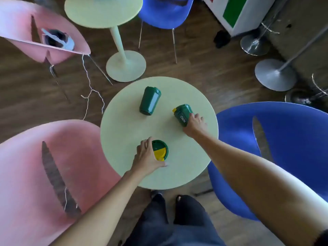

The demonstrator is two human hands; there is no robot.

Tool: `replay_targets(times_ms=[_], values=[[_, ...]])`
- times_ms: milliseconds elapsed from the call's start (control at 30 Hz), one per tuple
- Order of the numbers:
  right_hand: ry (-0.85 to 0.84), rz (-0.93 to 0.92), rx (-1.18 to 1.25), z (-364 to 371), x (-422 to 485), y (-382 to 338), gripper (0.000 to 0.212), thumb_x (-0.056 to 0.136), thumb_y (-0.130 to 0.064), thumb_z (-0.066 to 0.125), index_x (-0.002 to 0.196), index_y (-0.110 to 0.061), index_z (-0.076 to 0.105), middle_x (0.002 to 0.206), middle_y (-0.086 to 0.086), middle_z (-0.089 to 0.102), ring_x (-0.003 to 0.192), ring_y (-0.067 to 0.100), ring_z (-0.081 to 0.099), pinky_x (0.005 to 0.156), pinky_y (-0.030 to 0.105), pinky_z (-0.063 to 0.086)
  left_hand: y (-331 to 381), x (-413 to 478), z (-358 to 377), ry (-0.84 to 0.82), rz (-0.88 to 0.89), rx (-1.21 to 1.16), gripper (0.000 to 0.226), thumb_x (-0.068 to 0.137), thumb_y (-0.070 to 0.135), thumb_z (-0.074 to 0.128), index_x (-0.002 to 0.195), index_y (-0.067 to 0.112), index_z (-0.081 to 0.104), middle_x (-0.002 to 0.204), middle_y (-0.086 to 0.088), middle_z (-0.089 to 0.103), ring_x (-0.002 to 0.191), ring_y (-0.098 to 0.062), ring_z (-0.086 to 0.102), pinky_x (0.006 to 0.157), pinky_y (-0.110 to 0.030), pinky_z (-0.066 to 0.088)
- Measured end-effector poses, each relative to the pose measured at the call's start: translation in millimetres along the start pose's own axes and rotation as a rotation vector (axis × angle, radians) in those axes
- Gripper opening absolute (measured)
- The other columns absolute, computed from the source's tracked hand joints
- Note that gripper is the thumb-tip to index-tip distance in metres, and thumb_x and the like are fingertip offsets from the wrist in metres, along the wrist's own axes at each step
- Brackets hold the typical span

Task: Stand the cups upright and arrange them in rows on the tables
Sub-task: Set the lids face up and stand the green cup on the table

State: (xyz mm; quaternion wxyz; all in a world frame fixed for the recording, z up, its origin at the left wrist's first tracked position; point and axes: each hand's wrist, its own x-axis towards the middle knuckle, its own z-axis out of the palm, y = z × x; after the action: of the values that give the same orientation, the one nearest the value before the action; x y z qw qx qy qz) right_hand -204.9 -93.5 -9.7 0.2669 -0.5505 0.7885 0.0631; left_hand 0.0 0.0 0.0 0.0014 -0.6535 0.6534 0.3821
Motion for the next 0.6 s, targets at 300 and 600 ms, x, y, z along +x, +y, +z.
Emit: replay_targets(times_ms=[300, 600], values=[[0.025, 0.127, 0.076, 2.5, 60.1, -10.1, 0.080, 0.079, -0.043, 0.071, 0.140, -0.010, 0.032, 0.141, 0.014, 0.043, 0.131, 0.032, 0.039, 0.100, 0.043, 0.037, -16.4, 11.8, 17.7, 0.076, 0.012, -0.144, 0.096, 0.068, 0.025, 0.082, 0.147, 0.025, 0.027, 0.139, -0.005, 0.037, 0.126, -0.025, 0.043, 0.099, -0.035, 0.044], [-0.002, 0.104, 0.129, 15.0, 89.9, -3.7, 0.088, 0.066, -0.051, 0.078, 0.133, -0.012, 0.038, 0.133, 0.011, 0.053, 0.124, 0.034, 0.048, 0.099, 0.045, 0.041, -22.8, 12.1, 26.1, 0.126, -0.014, -0.215, 0.096, 0.063, 0.022, 0.084, 0.144, 0.027, 0.034, 0.138, -0.003, 0.042, 0.125, -0.022, 0.046, 0.102, -0.034, 0.043]])
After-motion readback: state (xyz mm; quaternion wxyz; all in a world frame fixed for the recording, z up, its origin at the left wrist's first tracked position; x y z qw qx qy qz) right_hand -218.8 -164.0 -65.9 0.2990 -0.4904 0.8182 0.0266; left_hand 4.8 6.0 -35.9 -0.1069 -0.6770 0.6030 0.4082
